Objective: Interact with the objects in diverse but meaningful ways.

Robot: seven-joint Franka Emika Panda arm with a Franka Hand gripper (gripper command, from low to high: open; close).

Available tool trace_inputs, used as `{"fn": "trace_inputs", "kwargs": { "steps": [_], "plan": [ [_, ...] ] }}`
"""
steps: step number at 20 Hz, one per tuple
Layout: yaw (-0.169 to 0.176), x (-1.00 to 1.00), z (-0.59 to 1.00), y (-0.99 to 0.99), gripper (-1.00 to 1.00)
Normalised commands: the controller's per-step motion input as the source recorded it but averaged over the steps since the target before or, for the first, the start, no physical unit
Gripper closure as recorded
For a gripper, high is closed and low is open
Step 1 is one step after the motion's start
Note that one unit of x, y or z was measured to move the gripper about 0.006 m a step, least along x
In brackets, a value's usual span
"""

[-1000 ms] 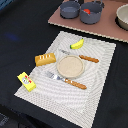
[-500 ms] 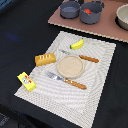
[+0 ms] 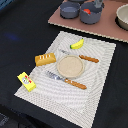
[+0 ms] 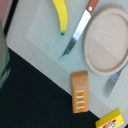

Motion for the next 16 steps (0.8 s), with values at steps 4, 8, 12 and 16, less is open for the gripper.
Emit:
{"fn": "trace_inputs", "kwargs": {
  "steps": [4, 8, 12, 16],
  "plan": [
    [0.102, 0.0, -0.56, -0.09, -1.0],
    [0.097, -0.04, -0.57, 0.0, -1.0],
    [0.102, -0.13, -0.49, 0.14, -1.0],
    [0.066, -0.11, -0.55, 0.03, -1.0]
  ]
}}
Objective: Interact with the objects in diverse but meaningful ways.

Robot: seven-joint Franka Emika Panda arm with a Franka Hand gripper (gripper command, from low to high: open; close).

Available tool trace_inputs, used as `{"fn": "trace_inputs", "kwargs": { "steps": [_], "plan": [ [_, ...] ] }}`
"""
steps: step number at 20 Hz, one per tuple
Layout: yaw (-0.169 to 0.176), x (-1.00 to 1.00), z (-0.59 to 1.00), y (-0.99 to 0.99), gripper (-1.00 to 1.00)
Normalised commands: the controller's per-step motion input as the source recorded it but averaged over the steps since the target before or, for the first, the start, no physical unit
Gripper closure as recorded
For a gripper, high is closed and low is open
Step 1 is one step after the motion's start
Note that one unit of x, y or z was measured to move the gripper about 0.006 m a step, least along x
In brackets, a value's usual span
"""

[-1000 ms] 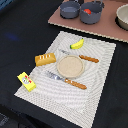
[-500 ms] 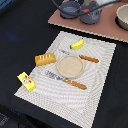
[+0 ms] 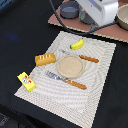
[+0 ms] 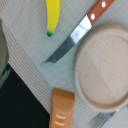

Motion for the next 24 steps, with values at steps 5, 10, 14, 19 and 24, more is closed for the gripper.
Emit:
{"fn": "trace_inputs", "kwargs": {
  "steps": [5, 10, 14, 19, 24],
  "plan": [
    [0.061, -0.15, -0.57, 0.03, -1.0],
    [0.053, -0.23, -0.6, 0.05, -1.0],
    [0.056, -0.3, -0.55, 0.06, -1.0],
    [0.066, -0.28, -0.35, 0.04, -1.0],
    [0.072, -0.21, -0.15, 0.0, 1.0]
  ]
}}
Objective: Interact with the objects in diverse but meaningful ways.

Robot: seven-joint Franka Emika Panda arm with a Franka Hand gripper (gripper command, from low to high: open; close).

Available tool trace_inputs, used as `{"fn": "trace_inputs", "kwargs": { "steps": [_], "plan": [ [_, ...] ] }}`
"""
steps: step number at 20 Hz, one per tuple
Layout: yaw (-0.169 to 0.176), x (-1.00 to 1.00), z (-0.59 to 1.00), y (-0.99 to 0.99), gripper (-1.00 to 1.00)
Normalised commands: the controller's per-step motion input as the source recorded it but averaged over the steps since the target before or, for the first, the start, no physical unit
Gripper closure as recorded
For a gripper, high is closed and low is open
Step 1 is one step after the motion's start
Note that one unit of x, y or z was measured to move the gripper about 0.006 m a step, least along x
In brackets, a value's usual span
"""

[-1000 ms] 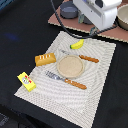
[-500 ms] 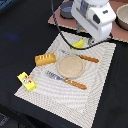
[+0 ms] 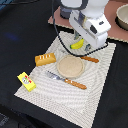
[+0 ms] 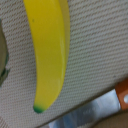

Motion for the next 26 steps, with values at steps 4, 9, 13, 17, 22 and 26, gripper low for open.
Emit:
{"fn": "trace_inputs", "kwargs": {
  "steps": [4, 9, 13, 17, 22, 26],
  "plan": [
    [0.077, -0.15, -0.05, 0.0, 1.0],
    [0.077, -0.14, -0.08, 0.0, 1.0],
    [0.075, -0.16, -0.14, 0.0, 1.0],
    [0.074, -0.12, -0.16, 0.0, 1.0],
    [0.068, -0.03, -0.2, 0.0, 1.0],
    [0.075, -0.01, 0.32, 0.05, 1.0]
  ]
}}
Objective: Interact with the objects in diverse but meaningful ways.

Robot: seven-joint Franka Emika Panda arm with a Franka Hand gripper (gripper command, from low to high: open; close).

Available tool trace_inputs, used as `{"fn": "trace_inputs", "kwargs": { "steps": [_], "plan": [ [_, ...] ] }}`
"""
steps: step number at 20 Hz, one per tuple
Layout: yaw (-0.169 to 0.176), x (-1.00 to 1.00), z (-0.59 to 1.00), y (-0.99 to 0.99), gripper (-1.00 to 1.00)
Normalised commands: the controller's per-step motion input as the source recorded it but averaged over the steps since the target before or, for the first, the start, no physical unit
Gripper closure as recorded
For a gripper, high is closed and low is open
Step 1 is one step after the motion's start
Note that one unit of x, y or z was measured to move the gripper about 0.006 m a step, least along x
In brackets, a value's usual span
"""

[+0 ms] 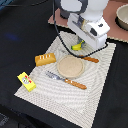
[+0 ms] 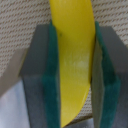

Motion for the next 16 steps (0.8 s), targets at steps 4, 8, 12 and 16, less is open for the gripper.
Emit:
{"fn": "trace_inputs", "kwargs": {
  "steps": [4, 8, 12, 16],
  "plan": [
    [0.06, -0.2, 1.0, 0.11, 1.0],
    [0.041, -0.16, 1.0, 0.02, 1.0],
    [0.027, -0.01, 0.93, -0.13, 1.0],
    [0.001, 0.16, 0.69, -0.73, 1.0]
  ]
}}
